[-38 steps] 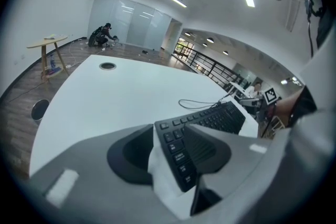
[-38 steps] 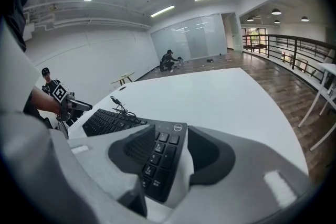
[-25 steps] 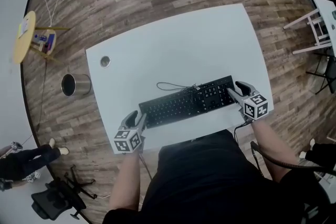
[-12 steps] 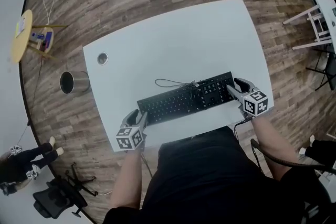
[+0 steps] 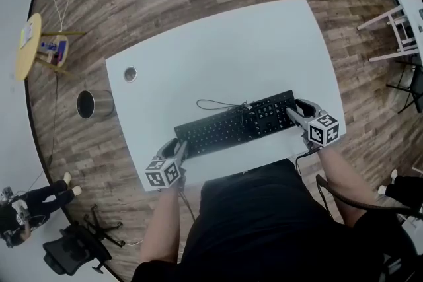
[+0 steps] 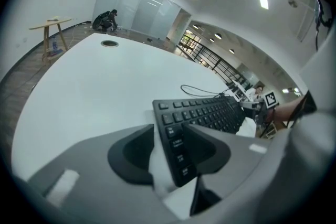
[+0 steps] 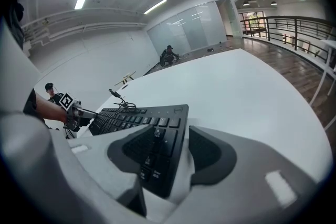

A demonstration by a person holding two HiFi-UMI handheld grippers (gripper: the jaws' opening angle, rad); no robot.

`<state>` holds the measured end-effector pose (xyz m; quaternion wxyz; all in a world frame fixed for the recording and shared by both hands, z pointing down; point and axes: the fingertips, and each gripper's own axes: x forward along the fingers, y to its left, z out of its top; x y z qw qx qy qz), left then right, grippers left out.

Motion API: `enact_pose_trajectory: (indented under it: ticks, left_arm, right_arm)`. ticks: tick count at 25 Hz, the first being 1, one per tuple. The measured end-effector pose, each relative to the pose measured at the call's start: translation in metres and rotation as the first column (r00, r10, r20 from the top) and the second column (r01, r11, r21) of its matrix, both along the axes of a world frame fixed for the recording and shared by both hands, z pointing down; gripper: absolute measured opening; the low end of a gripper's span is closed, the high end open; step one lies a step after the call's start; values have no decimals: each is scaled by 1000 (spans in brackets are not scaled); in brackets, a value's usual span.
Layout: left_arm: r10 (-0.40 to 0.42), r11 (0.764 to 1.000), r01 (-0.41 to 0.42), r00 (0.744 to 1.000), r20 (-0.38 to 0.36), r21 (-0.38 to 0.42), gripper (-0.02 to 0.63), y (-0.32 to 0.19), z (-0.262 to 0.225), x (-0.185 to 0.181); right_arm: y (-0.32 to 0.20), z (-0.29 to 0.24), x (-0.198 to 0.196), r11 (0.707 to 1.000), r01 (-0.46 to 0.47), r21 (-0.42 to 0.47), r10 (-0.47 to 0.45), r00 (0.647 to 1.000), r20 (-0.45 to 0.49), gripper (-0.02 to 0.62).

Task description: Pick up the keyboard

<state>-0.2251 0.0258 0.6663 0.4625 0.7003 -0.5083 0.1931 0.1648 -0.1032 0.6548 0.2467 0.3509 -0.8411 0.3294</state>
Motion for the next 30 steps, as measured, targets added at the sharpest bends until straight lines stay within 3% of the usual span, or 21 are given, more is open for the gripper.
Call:
enact_pose_trajectory:
  ticks: [3, 5, 11, 19, 24, 30]
  left_arm:
    - [-1, 1000, 0, 999, -51, -15, 162, 1, 0, 5]
    - [4, 1000, -6, 997, -76, -26, 204, 2, 2, 11]
    - [-47, 999, 45, 995, -89, -28, 192, 2, 2, 10]
    - [-61, 996, 53, 992, -108, -77, 186, 0, 3, 9]
    - [-165, 984, 150, 974, -158, -102, 163, -4, 6, 4]
    - [-133, 986, 116, 982, -138, -124, 160, -6, 5, 5]
  right_arm:
    - [4, 2, -3, 1000, 10, -18, -10, 1000, 17, 206]
    - [4, 2, -3, 1000, 4, -25, -3, 1000, 24, 206]
    - [4, 3, -2, 999, -9, -40, 11, 999, 37, 206]
    - [5, 5, -2, 999, -2, -43, 3, 999, 34, 206]
    - [4, 6, -1, 999, 2, -43, 0, 1000, 29, 206]
    - [4, 5, -3, 999, 4, -49, -2, 999, 36, 199]
